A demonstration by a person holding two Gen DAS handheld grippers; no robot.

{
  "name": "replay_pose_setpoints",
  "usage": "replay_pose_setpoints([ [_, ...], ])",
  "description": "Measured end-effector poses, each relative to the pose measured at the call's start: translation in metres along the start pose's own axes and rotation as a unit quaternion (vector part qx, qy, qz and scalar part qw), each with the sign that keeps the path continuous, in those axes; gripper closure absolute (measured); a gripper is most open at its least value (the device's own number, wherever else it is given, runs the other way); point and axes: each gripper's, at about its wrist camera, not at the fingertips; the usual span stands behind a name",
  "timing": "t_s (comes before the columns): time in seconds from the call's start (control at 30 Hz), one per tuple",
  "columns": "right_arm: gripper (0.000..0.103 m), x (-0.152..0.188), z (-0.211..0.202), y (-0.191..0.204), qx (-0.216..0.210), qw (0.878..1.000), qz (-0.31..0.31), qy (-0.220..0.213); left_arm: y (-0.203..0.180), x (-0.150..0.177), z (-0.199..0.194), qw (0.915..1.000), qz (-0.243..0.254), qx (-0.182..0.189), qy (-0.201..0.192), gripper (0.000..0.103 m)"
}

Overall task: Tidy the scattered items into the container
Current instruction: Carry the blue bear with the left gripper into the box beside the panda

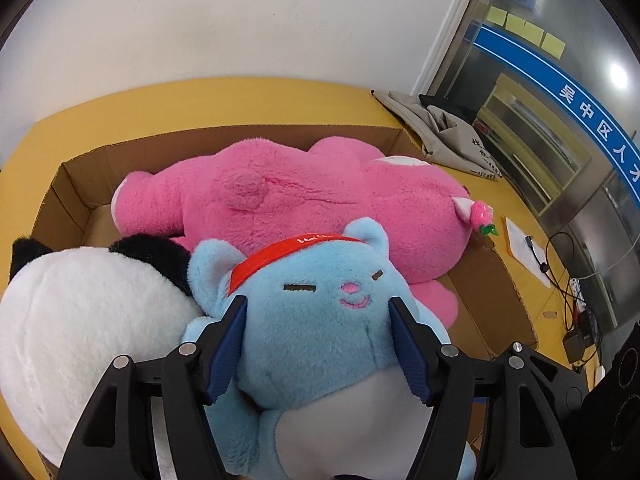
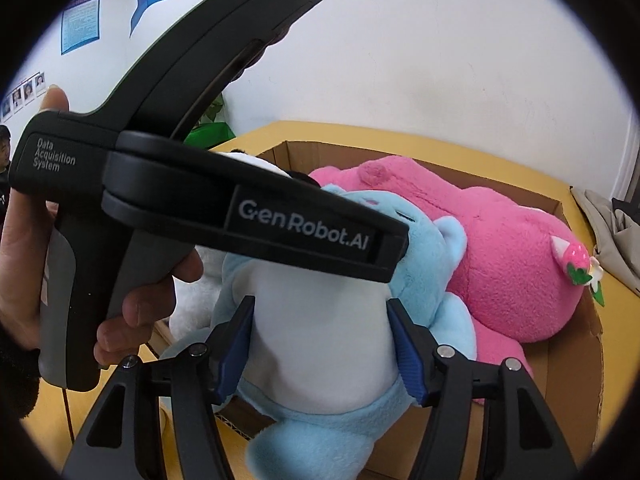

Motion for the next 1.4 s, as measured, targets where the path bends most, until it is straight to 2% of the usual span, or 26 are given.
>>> replay_pose_setpoints([
  [0.2,0.034,0.007,0.002,0.012,0.018,0.999,-0.008,0.030,0.001,0.001,0.006,0.9998,0.003,0.001,0.020,0.027],
  [0.27,0.026,0.007,0.002,0.012,0.020,0.999,0.002,0.044,0.003,0.000,0.005,0.9996,-0.003,0.007,0.025,0.026],
  [0.37,0.023,0.004,-0.005,0.007,0.004,0.997,0.033,0.065,0.004,-0.001,0.005,0.9995,-0.002,0.015,0.028,0.025],
  [0.47,0.023,-0.007,-0.030,0.004,-0.025,0.996,0.049,0.072,0.008,-0.004,0.004,0.9993,-0.012,0.021,0.029,0.024],
  [0.5,0.026,-0.010,-0.035,0.005,-0.025,0.996,0.036,0.076,0.009,-0.004,0.005,0.9992,-0.015,0.023,0.030,0.024],
  [0.53,0.034,-0.011,-0.037,0.005,-0.020,0.996,0.022,0.088,0.008,-0.004,0.005,0.9992,-0.014,0.023,0.030,0.024],
  [0.6,0.035,-0.005,-0.029,0.000,-0.030,0.992,0.029,0.118,0.005,-0.003,0.006,0.9993,-0.007,0.017,0.032,0.024],
  [0.67,0.035,-0.016,-0.005,-0.057,-0.030,0.991,0.034,0.128,0.003,0.000,0.007,0.9994,-0.001,0.011,0.032,0.024],
  [0.7,0.035,-0.024,0.007,-0.072,-0.029,0.990,0.036,0.130,0.003,0.001,0.006,0.9995,0.000,0.011,0.031,0.024],
  [0.9,0.035,-0.025,0.016,-0.066,-0.020,0.989,0.036,0.140,0.002,0.002,0.009,0.9994,0.006,0.010,0.033,0.023],
  [0.97,0.035,-0.028,0.042,-0.084,-0.013,0.989,0.029,0.146,-0.001,0.004,0.011,0.9992,0.015,0.008,0.037,0.022],
  [1.03,0.036,-0.015,0.071,-0.092,0.008,0.985,0.007,0.170,-0.004,0.007,0.012,0.9989,0.026,0.004,0.038,0.022],
  [1.13,0.035,-0.008,0.072,-0.096,0.005,0.989,0.033,0.147,-0.003,0.006,0.008,0.9994,0.024,0.006,0.024,0.022],
  [1.4,0.032,0.005,0.069,-0.103,-0.014,0.991,0.084,0.108,-0.004,0.008,0.009,0.9994,0.025,0.012,0.020,0.022],
])
Point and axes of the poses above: each gripper's, at about its wrist camera, not at the fingertips, and z roughly the way its jaws point, y to its left, x to its underside, and after that the axes turned 6 degrees about -y, right-handed
